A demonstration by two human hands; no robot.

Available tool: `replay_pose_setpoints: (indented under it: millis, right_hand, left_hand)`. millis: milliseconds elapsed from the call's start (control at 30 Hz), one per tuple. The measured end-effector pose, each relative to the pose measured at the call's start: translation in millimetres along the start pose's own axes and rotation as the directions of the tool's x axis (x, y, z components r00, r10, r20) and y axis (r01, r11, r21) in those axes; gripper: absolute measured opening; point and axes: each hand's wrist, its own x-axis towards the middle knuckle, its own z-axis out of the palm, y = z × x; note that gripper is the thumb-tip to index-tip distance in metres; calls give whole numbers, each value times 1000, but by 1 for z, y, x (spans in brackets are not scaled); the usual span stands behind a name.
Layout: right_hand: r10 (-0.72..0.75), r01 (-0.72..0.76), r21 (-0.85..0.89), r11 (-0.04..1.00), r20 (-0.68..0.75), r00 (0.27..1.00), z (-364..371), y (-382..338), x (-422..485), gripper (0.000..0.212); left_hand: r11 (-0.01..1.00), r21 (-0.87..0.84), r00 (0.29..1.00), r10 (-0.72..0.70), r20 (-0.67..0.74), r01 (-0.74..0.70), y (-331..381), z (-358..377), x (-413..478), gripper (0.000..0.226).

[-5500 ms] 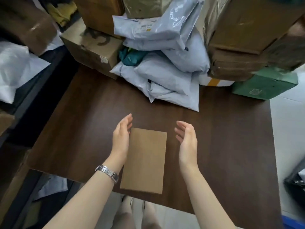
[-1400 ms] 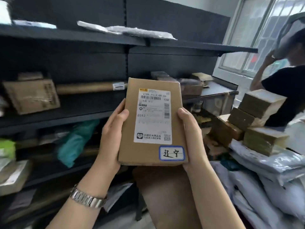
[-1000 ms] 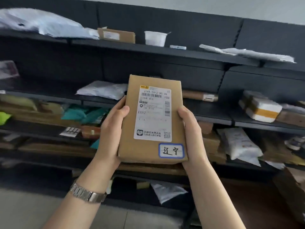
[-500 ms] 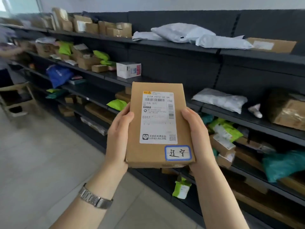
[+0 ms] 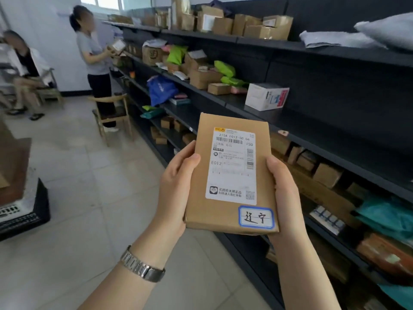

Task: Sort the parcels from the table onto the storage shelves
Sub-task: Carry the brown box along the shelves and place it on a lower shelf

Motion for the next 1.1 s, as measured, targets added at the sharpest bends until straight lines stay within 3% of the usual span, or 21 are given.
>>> replay_pose_setpoints:
  millis: [200,400,600,700,900,1100]
  right_hand:
    - [89,-90,3,996,68,994,72,25,121,37]
    - [106,-108,0,994,155,982,151,47,235,50]
    - [129,-122,-48,991,187,974,240,88,343,59]
    - [111,-105,-44,993,165,980,291,113,389,54]
    - [99,-88,-89,992,124,987,391,133,494,20]
    - [61,-54,-111,992,60,996,459,163,593,26]
  left_hand:
    - [999,-16,988,-39,-150,37,-8,-32,118,32]
    - [999,-4,969,31,-245,-33,-1,-63,237,34]
    - [999,-36,955,-14,-298,4,-14,-116,362,27]
    - [998,-55,956,-38,-291,23,-14,-153,429,30]
    - [998,-47,961,-55,-271,44,-2,-208,571,29]
    - [998,-33,974,-59,-220,53,-8,-244,697,37]
